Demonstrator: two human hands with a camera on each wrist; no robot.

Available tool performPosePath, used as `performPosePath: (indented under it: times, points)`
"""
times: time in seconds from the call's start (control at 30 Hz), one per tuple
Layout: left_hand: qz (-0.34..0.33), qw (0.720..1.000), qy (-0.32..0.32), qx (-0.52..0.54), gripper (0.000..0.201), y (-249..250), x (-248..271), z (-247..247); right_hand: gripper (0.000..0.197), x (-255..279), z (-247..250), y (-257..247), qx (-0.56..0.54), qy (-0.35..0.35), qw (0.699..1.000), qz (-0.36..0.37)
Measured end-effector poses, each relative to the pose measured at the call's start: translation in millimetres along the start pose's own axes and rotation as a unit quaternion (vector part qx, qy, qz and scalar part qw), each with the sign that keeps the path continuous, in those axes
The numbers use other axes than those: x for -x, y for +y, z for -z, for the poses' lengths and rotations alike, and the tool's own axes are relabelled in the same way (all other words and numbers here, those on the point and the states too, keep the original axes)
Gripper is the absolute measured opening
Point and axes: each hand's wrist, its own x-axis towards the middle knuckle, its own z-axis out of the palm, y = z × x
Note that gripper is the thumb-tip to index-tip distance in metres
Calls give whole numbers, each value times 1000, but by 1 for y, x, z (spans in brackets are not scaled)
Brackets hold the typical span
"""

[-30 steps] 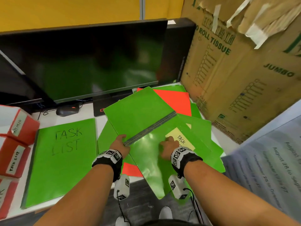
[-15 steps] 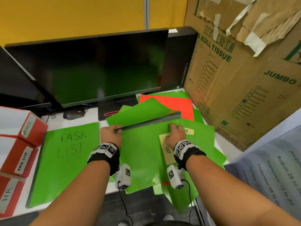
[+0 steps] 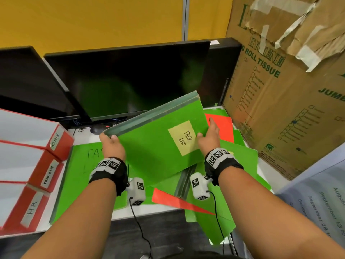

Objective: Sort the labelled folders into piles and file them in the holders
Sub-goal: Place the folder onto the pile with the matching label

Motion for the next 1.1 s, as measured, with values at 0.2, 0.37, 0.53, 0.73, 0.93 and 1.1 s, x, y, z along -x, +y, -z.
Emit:
performPosePath:
  times: [0.2, 0.37, 0.53, 0.73, 0.93, 1.1]
  points:
    - [45, 999, 12, 5, 70, -15, -3, 8, 32, 11, 10, -31, 40, 14, 995, 93]
    - [-75, 991, -16, -108, 73, -17, -4, 4, 35, 24, 11, -60, 127, 48, 963, 231]
    - [-53, 996, -49, -42, 26, -7, 2, 7, 49, 32, 14, -79, 109, 112, 931, 329]
    - [-30, 996, -78, -40, 20, -18, 7, 12, 91, 22, 4, -61, 56, 108, 980, 158]
    - [-9, 989, -137, -52, 23, -36, 7, 8, 21, 21, -17, -28, 3, -74, 997, 27]
    - [37, 978, -192, -72, 38, -58, 8, 3, 12, 31, -33, -1, 75, -117, 990, 30]
